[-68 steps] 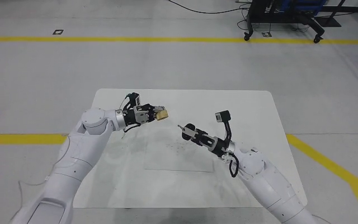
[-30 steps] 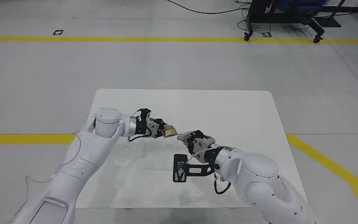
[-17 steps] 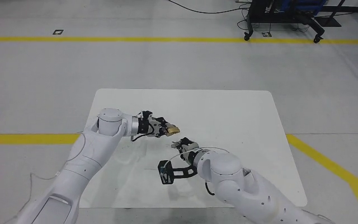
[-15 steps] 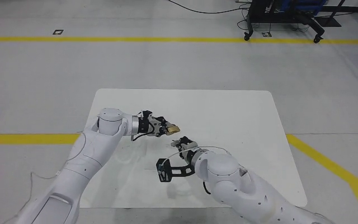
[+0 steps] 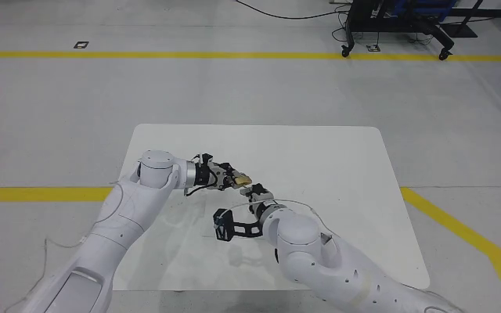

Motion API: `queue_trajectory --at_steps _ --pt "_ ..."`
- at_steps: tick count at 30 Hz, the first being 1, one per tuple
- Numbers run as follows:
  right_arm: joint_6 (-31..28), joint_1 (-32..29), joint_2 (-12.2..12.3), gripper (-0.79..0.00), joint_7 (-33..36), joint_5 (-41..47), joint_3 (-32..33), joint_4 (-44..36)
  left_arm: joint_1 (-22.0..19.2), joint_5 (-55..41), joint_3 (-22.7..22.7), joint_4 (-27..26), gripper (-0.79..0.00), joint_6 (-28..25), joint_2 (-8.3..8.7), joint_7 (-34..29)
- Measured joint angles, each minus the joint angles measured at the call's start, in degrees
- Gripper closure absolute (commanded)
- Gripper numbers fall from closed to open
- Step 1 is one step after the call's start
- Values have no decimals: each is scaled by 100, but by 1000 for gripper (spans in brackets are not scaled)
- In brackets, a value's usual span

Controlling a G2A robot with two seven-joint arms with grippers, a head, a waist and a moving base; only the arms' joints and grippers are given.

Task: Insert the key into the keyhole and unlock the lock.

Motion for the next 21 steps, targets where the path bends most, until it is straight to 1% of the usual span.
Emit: queue_trajectory --at_steps 15,21 --pt "-32 9 -197 0 290 -93 -37 155 4 -1 -14 24 0 -39 -8 -73" --pt "-51 -13 -260 0 302 -51 10 219 5 18 -15 12 0 -21 -10 -74"
